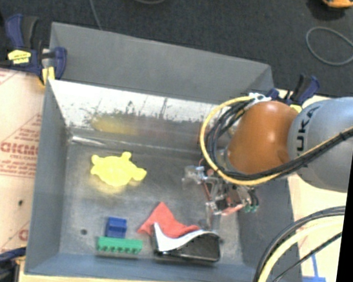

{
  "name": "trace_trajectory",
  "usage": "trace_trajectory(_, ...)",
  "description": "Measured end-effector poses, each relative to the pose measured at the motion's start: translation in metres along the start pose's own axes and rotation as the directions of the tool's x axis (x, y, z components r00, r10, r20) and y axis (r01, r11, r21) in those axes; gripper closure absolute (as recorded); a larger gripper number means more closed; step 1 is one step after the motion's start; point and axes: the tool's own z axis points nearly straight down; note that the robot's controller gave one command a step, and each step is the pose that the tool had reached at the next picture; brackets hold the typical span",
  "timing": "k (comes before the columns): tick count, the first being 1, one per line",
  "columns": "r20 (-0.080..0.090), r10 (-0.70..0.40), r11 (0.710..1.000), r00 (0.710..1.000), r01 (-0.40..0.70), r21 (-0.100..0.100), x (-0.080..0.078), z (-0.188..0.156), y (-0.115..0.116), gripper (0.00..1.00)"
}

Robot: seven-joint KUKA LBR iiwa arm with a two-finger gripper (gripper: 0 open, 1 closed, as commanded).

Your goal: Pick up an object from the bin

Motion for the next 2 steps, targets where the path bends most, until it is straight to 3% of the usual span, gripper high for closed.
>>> trace_trajectory(1,0.003,-0.094,0.996,0.996,0.094,0.001,-0.012,0.022,0.058,0.0)
trace_trajectory(2,0.014,-0.177,0.984,0.984,0.177,-0.002,0.011,0.016,0.069,0.0)
